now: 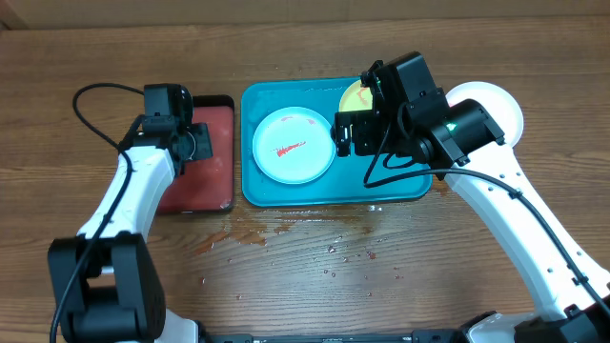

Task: Clean dirty plates on tray and stack at the side
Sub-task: 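Grasp the green sponge in the black tray with the left gripper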

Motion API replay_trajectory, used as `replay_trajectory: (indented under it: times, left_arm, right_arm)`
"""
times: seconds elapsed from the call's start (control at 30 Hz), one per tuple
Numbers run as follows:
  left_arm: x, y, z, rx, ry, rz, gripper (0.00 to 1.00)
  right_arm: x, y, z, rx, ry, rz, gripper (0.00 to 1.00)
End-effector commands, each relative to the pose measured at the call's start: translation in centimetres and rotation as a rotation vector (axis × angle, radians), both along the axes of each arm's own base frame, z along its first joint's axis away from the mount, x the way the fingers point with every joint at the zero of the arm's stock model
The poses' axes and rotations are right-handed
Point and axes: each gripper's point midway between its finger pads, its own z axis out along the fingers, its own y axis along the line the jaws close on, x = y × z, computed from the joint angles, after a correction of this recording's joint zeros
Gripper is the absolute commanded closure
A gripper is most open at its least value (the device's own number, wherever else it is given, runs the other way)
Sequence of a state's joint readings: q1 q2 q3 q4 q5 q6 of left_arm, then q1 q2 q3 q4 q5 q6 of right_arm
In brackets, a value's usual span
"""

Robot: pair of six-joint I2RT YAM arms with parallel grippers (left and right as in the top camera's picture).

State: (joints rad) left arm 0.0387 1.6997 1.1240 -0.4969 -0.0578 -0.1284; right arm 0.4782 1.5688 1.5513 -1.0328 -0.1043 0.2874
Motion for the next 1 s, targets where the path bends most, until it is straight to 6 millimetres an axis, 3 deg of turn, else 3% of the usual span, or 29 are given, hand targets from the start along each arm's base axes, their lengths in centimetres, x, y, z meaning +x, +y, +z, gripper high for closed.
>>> replay_trajectory:
  times: [0.0, 0.27, 0.67, 0.87, 0.97]
  left_arm:
    - [-0.3, -0.4, -2.9, -0.017, 0.068, -0.004, 0.96]
    - [-0.1, -0.8, -5.7, -0.051, 0.111, 0.009, 0.96]
    - [0.2, -1.1, -5.7, -0.065, 0.101, 0.002, 0.96]
    - [0.4, -1.7, -4.6, -0.094, 0.078, -0.013, 0.96]
    - [0.8, -2.0, -2.3, -0.111, 0.023, -0.026, 0.96]
  right_arm:
    - [0.3, -0.1, 1.1, 0.009, -0.035, -0.004, 0.00]
    - [0.3, -0.1, 1.1, 0.009, -0.035, -0.004, 0.00]
    - [0.5, -0.1, 1.2, 0.012, -0.040, -0.004, 0.00]
    - [0.4, -0.1, 0.8, 0.007, -0.030, -0.004, 0.00]
    - [0.4, -0.1, 0.2, -0.002, -0.015, -0.005, 0.00]
